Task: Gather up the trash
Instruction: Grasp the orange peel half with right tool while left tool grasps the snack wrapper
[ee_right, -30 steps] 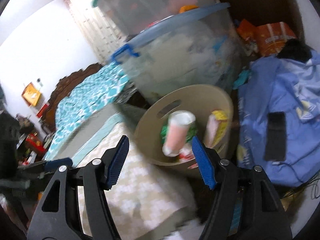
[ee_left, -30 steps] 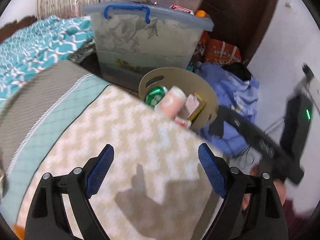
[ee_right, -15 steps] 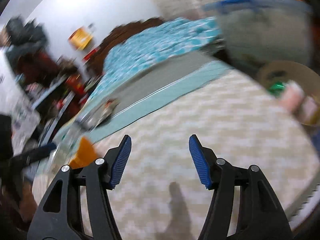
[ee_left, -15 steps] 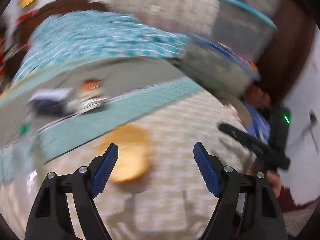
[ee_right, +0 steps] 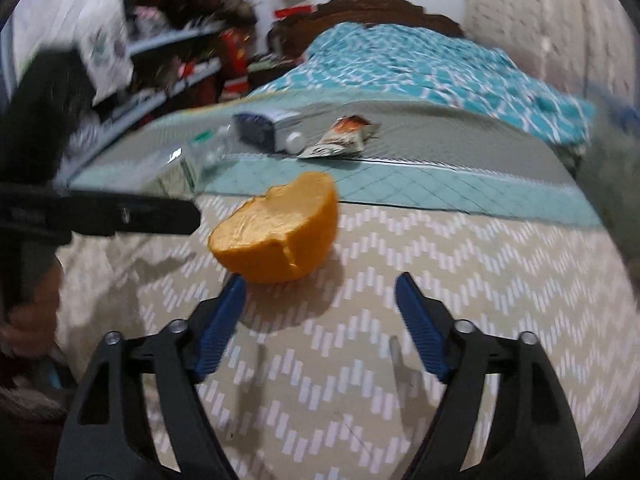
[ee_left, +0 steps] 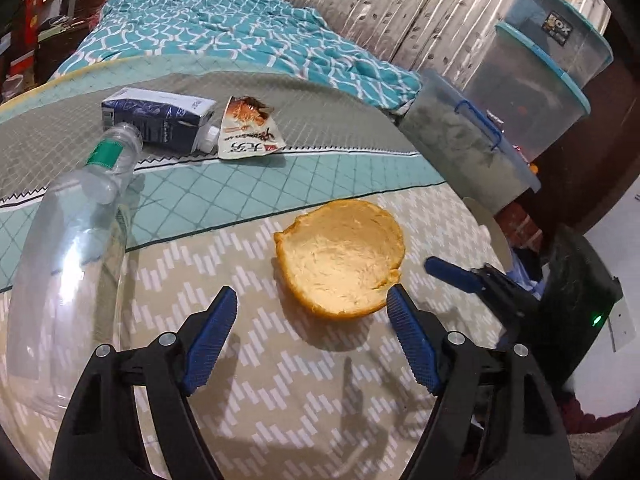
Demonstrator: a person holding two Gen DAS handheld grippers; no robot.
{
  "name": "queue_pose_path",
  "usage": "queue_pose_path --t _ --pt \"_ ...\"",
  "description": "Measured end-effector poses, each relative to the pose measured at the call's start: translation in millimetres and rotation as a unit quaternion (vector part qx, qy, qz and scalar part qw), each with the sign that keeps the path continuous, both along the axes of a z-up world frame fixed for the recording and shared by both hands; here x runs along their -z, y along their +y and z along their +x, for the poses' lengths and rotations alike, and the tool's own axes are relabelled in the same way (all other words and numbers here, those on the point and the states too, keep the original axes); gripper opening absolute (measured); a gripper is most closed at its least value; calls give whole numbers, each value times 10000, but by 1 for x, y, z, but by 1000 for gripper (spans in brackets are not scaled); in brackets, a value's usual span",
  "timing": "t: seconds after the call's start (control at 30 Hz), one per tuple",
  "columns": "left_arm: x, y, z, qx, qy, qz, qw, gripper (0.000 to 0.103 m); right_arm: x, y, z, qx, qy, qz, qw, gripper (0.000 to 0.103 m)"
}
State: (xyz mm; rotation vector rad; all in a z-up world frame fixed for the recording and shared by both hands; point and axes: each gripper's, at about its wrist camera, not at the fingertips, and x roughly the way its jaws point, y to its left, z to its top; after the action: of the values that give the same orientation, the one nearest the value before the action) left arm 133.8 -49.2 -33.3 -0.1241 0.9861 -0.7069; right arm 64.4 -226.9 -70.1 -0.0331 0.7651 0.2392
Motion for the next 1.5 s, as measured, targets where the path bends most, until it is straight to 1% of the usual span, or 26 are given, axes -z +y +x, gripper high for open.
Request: queue_pose_path --t 0.1,0.17,0.23,0.3,0.33,0.4,0.47,0.57,0.6,0.7,0.73,0.8,0.83,0.93,0.97,1.0,1.07,1.1,1.13,1.17,1.2,1.23,1.33,1.4,1.47,1.5 --pt "-2 6 1 -29 -16 -96 9999 73 3 16 19 -143 1 -342 9993 95" --pt "-5 12 1 -60 -41 -148 9999 73 7 23 30 -237 98 -372 9990 95" --pt "-9 18 1 -84 -92 -176 9998 73 9 27 36 -292 57 -392 9988 95" --pt "-14 21 1 -133 -162 -160 9997 73 8 30 34 -325 -107 -362 9988 75" --pt "-17 21 3 -136 -178 -157 9996 73 5 32 32 -303 -218 -369 9986 68" --pt "-24 18 11 -115 -239 -133 9996 73 0 28 28 -244 -298 -329 9987 44" --pt "-32 9 23 -85 -285 -48 9995 73 0 15 26 14 -330 -204 9992 41" --pt "-38 -20 50 -140 -332 327 9988 73 1 -15 19 553 -341 37 9979 40" --pt "-36 -36 66 -199 -341 508 9979 73 1 -26 17 730 -336 154 9966 40" --pt "-25 -71 102 -262 -219 790 9963 73 2 -59 14 1104 -275 540 9920 40" --pt "-19 -84 115 -338 -243 1014 9940 73 4 -68 13 1187 -249 656 9905 40" --pt "-7 -112 141 -648 -419 1680 9828 74 6 -84 11 1327 -201 918 9867 40" --pt "-2 -121 149 -723 -452 1857 9789 74 7 -89 9 1365 -188 1007 9853 40" --pt "20 -153 177 -853 -638 2719 9564 80 10 -103 8 1434 -158 1308 9809 40" --pt "29 -163 185 -927 -771 3099 9431 82 11 -107 9 1444 -142 1435 9790 40" --pt "37 -169 190 -946 -830 3313 9351 84 13 -111 10 1453 -125 1553 9770 40" --pt "49 -173 198 -956 -835 3512 9277 86 15 -116 8 1512 -134 1695 9738 40" --pt "49 -170 200 -1022 -850 3418 9303 83 15 -116 8 1515 -161 1712 9734 40" --pt "49 -166 202 -1021 -745 3266 9367 78 14 -116 8 1497 -176 1727 9734 40" --pt "49 -162 203 -978 -533 3010 9471 57 14 -116 6 1479 -203 1725 9736 40" --pt "46 -157 201 -991 -353 2856 9526 35 13 -115 5 1460 -231 1714 9740 40" --pt "44 -157 197 -1000 -405 2951 9494 31 12 -114 4 1453 -254 1693 9745 40" --pt "37 -156 166 -550 -360 2562 9644 25 10 -115 -5 1512 -323 1648 9741 40" --pt "32 -158 134 -56 -194 2070 9781 25 10 -119 -14 1593 -353 1659 9725 40" --pt "28 -158 109 318 -211 1832 9823 25 9 -125 -23 1706 -383 1661 9705 40" --pt "27 -157 87 618 -190 1641 9843 25 9 -128 -29 1780 -406 1650 9693 40"
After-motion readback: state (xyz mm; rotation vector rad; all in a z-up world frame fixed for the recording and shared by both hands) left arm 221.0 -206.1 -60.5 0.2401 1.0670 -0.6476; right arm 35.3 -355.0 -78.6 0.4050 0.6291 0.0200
